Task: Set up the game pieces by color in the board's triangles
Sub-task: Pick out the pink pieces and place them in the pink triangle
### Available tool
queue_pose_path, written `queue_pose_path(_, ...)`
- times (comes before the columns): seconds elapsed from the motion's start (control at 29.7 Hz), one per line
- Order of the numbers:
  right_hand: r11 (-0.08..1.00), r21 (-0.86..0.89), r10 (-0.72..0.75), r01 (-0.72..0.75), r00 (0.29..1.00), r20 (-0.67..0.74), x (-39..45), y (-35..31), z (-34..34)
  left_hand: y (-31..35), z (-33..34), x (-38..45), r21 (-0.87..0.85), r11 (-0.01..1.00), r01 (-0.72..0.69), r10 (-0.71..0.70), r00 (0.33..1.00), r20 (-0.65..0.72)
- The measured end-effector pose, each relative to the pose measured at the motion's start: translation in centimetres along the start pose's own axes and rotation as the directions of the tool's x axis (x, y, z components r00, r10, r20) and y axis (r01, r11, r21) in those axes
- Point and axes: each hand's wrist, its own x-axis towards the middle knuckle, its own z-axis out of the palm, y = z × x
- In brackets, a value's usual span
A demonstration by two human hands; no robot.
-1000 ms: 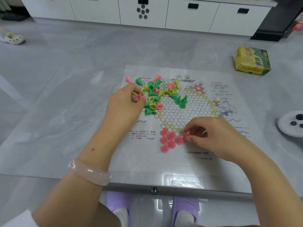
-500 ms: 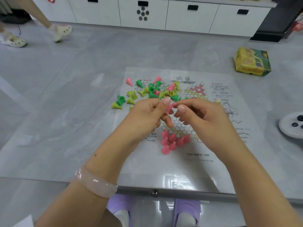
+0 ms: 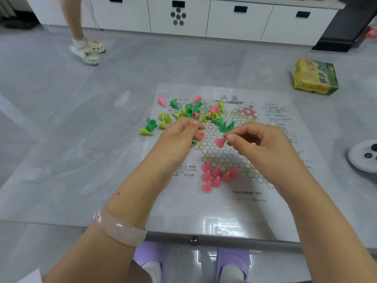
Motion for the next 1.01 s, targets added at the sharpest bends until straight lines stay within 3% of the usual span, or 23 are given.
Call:
queue_pose_path(0.1,0.979,-0.179,0.105,-0.099,0.994,0.025,0.0,0.6,-0.7,-0.1,-0.4,0.5,-0.003,0.999,0.043,-0.043,0.994,-0.096)
queue_pose_path(0.2,0.952,-0.256,0.19,-0.166,0.979,0.07,-0.1,1.0,-0.7,-0.5,-0.5,0.5,0.029,0.999,0.015,-0.011,0.994,-0.106)
queue_pose_path(0.47,0.948,-0.235,0.254,-0.215,0.955,0.153,-0.1,1.0,-0.3,-0.6,-0.5,0.6,0.062,0.998,0.023,-0.017,0.994,-0.11)
queue_pose_path(1.01,0.916,-0.339,0.275,-0.212,0.95,0.149,-0.2,1.0,0.0,-0.6,-0.8,0.6,0.072,0.997,0.03,-0.021,0.994,-0.111)
